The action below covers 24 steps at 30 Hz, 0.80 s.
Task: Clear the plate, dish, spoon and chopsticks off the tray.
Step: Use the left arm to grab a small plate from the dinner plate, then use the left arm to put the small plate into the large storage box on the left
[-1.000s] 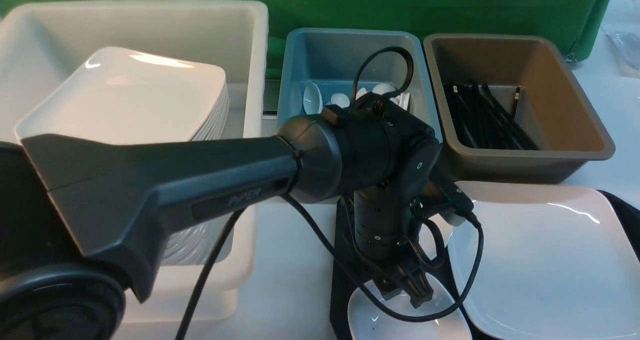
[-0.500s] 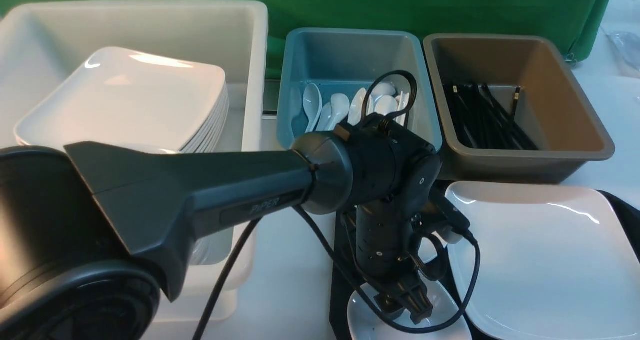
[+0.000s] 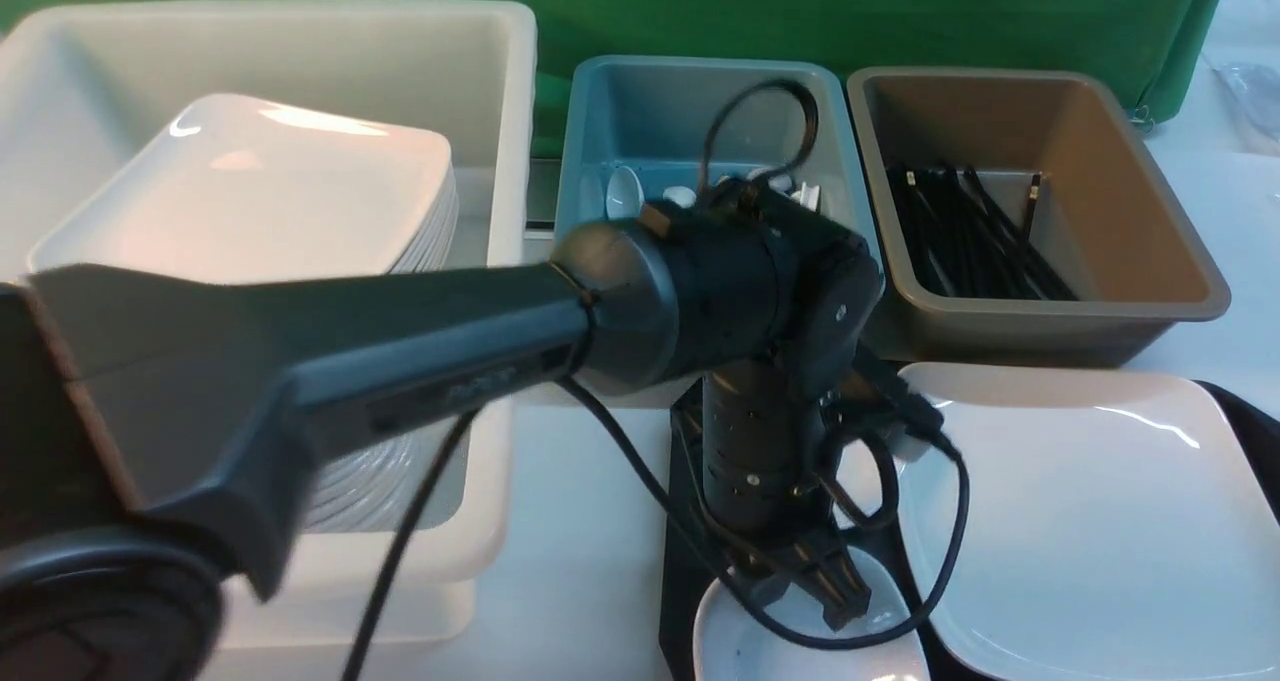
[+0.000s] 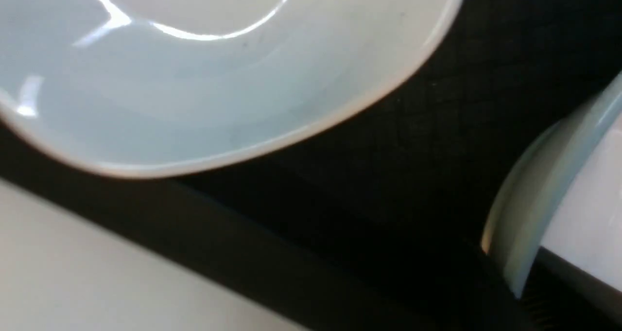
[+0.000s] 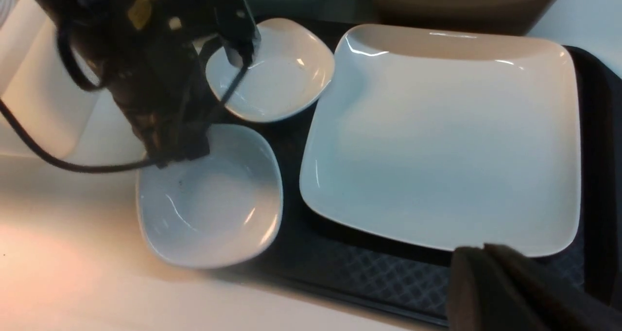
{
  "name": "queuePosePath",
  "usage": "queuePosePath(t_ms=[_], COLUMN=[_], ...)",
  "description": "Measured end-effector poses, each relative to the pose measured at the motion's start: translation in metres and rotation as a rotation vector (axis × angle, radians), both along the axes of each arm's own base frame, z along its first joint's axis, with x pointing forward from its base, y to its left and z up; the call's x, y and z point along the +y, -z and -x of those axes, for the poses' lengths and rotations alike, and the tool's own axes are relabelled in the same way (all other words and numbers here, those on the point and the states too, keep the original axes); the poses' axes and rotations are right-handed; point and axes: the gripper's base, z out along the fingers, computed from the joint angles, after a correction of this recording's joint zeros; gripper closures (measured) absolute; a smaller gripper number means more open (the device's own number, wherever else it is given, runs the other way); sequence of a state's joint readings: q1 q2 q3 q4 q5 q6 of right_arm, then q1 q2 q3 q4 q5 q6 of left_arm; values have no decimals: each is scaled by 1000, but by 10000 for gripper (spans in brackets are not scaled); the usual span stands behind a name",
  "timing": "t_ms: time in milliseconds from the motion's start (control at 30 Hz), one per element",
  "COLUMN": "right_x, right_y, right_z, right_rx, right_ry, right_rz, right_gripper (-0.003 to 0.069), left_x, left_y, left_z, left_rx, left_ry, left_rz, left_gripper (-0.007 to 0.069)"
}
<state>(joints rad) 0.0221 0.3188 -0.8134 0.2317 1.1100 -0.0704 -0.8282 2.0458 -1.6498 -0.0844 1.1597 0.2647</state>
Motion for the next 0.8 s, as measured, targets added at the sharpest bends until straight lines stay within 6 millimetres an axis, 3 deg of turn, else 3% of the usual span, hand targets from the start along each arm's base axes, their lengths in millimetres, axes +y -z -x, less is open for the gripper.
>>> queuePosePath(t_ms=[100, 267, 333, 500, 633, 700, 733, 767, 800], right_x=[0, 0, 0, 0, 0, 0, 0, 0, 0], right_y=[0, 0, 0, -1, -2, -2, -2, -3, -3], right_z=[0, 0, 0, -1, -2, -2, -2, -2, -3], right_rx=[0, -2, -4, -20, -27, -32, -33, -36, -45], right_ry=[0, 0, 1, 4, 5, 6, 7, 7, 9], right_rz=[0, 0, -1, -3, -4, -5, -5, -5, -7], right_gripper=[622, 622, 622, 618, 611, 607, 607, 606, 605], left_x=[3, 11, 13, 30, 70, 107, 110, 126, 162], left_y=[-23, -95, -106, -155, -194, -217, -220, -228, -243], left_z=[2, 8, 10, 14, 7, 3, 3, 2, 3], left_rx=[-40, -178, -198, -274, -353, -393, -392, -409, -433], left_ry=[-3, -20, -22, -64, -184, -278, -287, -328, -430], left_rz=[35, 178, 201, 277, 337, 391, 400, 420, 466], left_gripper=[606, 610, 610, 610, 610, 610, 610, 610, 610])
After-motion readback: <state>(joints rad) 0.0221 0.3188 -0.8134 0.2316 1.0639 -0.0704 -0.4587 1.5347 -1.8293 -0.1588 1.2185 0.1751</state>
